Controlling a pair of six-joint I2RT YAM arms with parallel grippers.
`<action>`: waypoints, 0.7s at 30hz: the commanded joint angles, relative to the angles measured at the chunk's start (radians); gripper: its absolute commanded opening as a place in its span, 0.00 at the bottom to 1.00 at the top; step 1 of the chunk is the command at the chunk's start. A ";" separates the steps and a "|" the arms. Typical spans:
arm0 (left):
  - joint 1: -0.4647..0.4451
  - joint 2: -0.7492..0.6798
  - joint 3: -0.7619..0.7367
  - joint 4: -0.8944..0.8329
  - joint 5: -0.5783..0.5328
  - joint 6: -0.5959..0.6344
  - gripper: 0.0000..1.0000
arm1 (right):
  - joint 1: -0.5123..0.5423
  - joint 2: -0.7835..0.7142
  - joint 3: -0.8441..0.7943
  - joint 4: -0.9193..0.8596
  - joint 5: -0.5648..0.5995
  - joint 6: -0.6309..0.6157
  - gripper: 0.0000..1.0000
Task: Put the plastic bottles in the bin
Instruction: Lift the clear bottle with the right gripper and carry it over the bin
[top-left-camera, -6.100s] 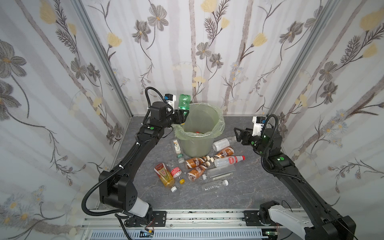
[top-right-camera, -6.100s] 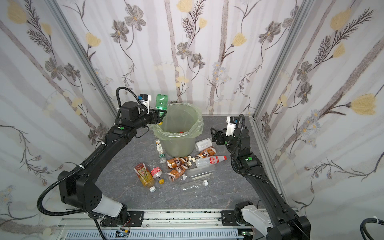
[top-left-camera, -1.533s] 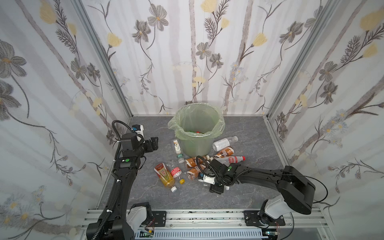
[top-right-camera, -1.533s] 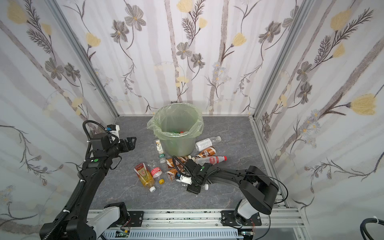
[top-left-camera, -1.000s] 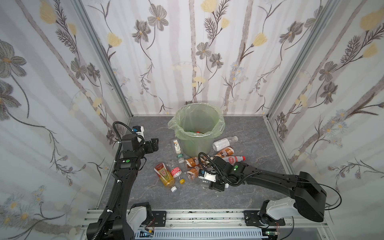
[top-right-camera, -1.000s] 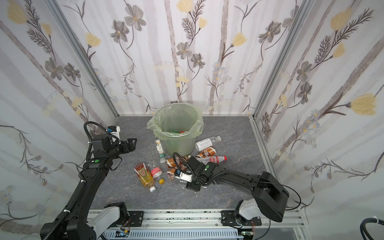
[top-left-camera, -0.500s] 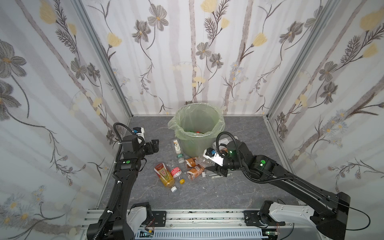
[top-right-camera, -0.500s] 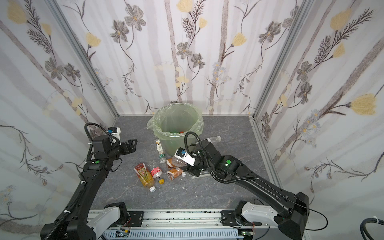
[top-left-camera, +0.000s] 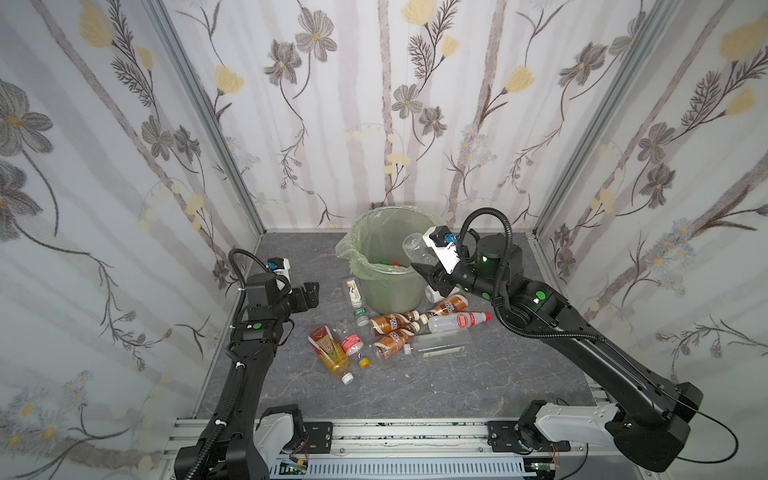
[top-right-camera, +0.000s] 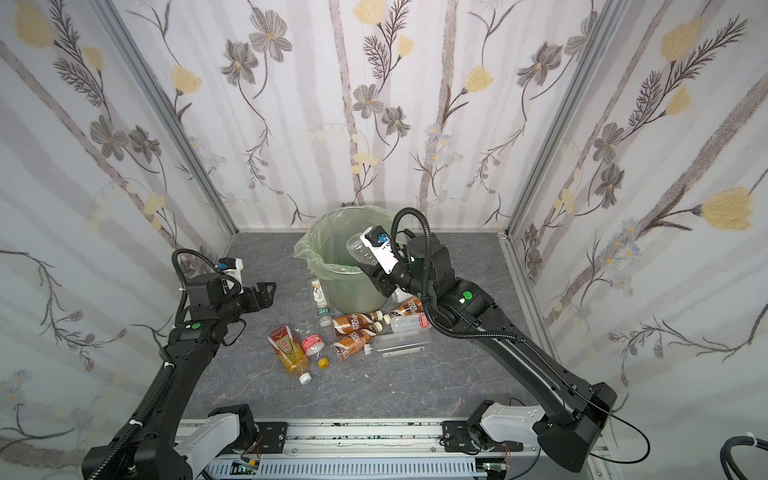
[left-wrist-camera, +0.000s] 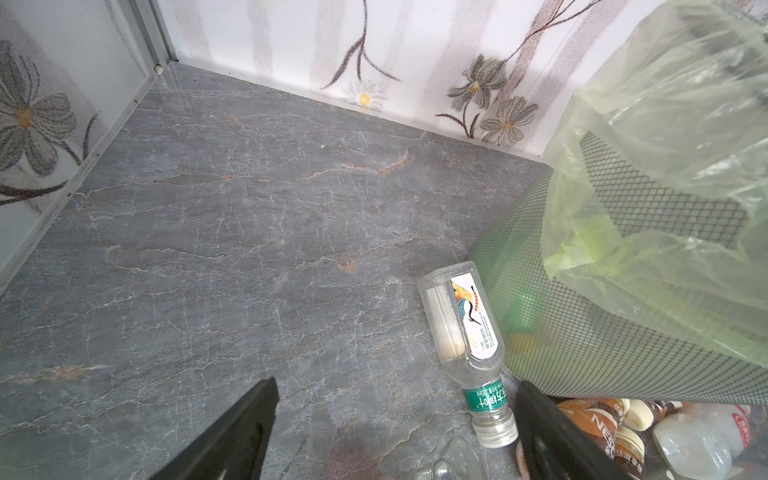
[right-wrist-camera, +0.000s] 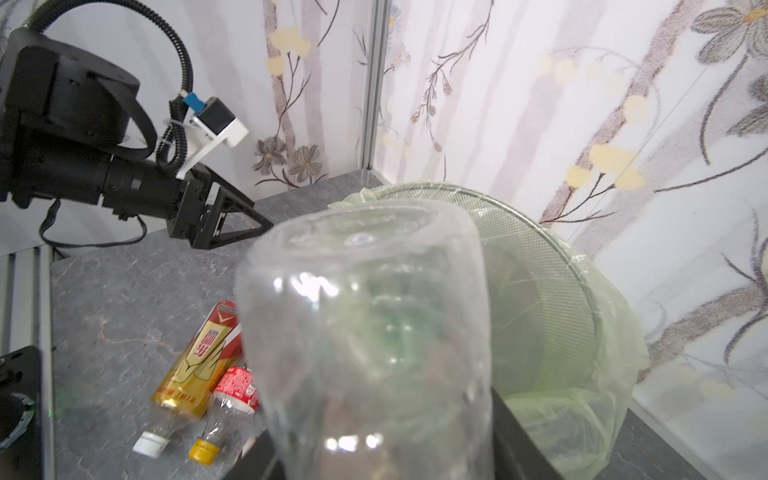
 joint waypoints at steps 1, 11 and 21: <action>-0.001 -0.009 -0.012 0.030 0.023 -0.023 0.91 | -0.009 0.029 0.050 0.074 0.078 0.048 0.51; -0.001 -0.031 -0.032 0.047 0.039 -0.029 0.92 | -0.105 0.110 0.134 0.211 0.078 0.206 0.50; -0.001 -0.037 -0.042 0.061 0.049 -0.044 0.92 | -0.170 0.296 0.319 0.119 0.022 0.374 0.49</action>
